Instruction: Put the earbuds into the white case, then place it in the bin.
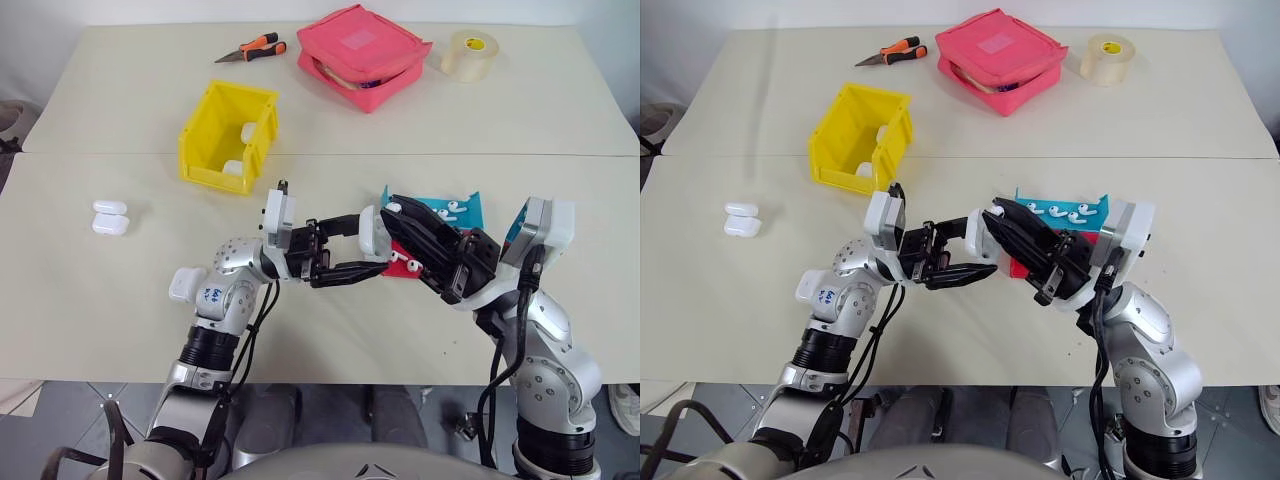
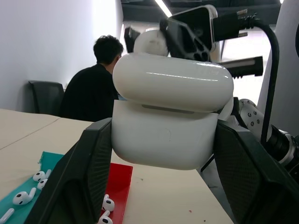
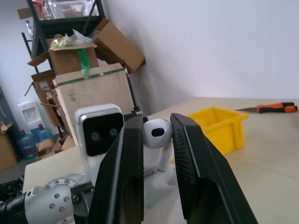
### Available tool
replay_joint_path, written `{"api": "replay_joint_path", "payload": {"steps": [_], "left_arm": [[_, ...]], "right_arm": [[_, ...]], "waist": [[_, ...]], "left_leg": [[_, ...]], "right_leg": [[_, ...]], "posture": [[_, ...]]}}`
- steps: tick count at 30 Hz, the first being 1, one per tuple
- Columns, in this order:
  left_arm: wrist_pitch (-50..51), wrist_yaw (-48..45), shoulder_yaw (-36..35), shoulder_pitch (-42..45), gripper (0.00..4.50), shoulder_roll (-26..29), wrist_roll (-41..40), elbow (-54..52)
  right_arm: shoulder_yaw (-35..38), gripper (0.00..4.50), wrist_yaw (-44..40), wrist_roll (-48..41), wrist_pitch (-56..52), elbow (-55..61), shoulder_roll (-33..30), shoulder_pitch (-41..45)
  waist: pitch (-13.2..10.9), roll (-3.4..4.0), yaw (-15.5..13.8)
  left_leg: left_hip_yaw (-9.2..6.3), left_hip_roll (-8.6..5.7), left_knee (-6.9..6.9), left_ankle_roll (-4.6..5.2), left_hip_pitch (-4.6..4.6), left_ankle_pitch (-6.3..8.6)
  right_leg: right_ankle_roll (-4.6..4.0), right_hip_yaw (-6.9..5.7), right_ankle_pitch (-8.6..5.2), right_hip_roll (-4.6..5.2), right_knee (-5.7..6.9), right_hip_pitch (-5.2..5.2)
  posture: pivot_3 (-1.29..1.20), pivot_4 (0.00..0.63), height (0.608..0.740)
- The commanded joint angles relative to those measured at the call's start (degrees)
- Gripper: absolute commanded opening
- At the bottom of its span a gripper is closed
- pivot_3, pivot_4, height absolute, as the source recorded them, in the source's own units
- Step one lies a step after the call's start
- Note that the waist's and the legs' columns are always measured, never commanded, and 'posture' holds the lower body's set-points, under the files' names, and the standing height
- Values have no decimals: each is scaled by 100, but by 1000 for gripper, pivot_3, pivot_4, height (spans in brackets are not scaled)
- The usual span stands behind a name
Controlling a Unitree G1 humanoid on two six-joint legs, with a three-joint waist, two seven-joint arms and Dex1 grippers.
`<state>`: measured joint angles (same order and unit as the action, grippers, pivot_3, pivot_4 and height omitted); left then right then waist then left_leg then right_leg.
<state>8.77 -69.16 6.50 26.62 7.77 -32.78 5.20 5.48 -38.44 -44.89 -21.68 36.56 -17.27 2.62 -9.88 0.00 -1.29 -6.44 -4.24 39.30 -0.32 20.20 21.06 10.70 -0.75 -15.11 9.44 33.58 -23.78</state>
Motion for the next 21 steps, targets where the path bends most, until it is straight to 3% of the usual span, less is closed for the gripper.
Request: {"api": "replay_joint_path", "payload": {"steps": [1,21], "left_arm": [[6,8,-60,65,2861,2,-120,-224],[-37,-59,-77,137,2861,-91,-116,-180]], "right_arm": [[-85,489,-131,93,226,-57,-41,-70],[-453,489,-242,362,348,-611,-256,85]], "waist": [[0,0,1],[0,1,-2]], "left_leg": [[0,0,0,0,0,0],[0,0,0,0,1,0]], "right_leg": [[0,0,0,0,0,0],[0,0,0,0,-2,-1]], "posture": [[0,150,740],[0,150,740]]}}
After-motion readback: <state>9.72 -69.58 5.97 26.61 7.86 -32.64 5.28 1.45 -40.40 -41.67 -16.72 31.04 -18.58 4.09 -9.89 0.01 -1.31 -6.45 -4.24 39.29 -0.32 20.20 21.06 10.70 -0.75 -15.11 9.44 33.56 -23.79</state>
